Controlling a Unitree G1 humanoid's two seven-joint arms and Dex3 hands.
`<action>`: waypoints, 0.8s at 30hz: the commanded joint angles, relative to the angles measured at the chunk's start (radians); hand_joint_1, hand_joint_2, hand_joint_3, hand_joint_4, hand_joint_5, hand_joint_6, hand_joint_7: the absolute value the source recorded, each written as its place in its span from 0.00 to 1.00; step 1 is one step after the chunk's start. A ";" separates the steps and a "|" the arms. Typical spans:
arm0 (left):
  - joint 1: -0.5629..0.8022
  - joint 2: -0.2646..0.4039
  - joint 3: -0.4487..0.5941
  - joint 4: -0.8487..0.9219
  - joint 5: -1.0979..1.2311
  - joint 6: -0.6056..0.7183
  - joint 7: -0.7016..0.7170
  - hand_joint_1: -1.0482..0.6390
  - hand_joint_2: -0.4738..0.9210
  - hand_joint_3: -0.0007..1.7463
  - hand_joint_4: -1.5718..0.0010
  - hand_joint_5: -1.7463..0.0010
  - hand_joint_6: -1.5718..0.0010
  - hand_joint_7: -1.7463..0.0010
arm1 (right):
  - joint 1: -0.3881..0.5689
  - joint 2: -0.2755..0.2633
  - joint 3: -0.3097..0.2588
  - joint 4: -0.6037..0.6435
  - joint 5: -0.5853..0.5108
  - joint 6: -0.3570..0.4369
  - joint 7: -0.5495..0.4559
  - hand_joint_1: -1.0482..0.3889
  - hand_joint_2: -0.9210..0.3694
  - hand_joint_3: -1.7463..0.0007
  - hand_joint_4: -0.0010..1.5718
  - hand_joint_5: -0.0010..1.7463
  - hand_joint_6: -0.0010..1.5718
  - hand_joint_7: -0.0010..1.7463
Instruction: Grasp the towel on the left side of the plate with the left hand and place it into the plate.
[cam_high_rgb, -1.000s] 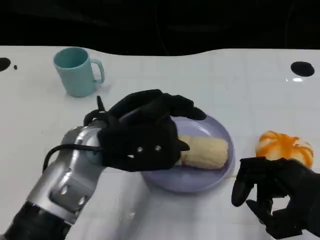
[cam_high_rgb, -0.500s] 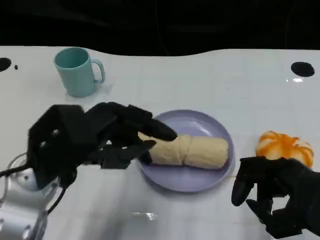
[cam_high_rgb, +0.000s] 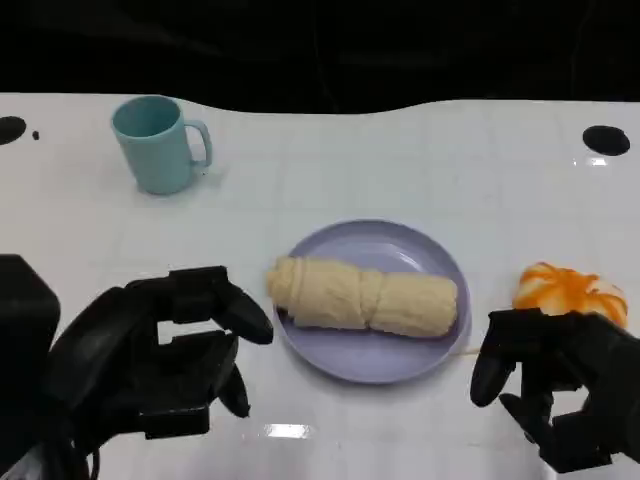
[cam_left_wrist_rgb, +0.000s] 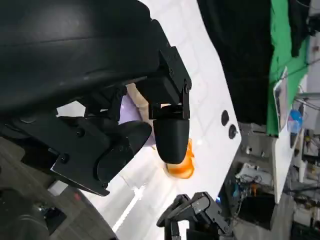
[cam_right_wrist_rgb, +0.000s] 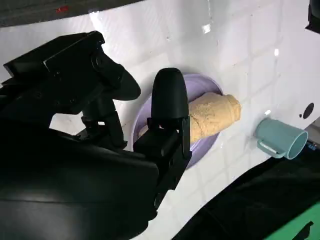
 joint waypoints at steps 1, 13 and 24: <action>0.019 0.027 0.001 0.015 -0.005 0.004 0.023 0.58 0.71 0.74 0.51 0.00 0.54 0.13 | 0.005 -0.019 -0.023 0.019 0.013 -0.014 0.012 0.74 0.28 0.37 0.47 1.00 0.46 0.81; -0.050 0.009 0.045 0.098 -0.078 0.121 0.090 0.58 0.77 0.68 0.50 0.00 0.56 0.07 | 0.003 -0.019 -0.013 0.022 -0.002 -0.009 0.010 0.75 0.28 0.38 0.45 1.00 0.45 0.81; -0.040 0.058 0.034 0.121 -0.106 0.079 0.062 0.56 0.77 0.68 0.50 0.00 0.57 0.03 | 0.000 -0.011 -0.016 0.029 0.011 -0.023 0.011 0.75 0.28 0.38 0.46 1.00 0.45 0.82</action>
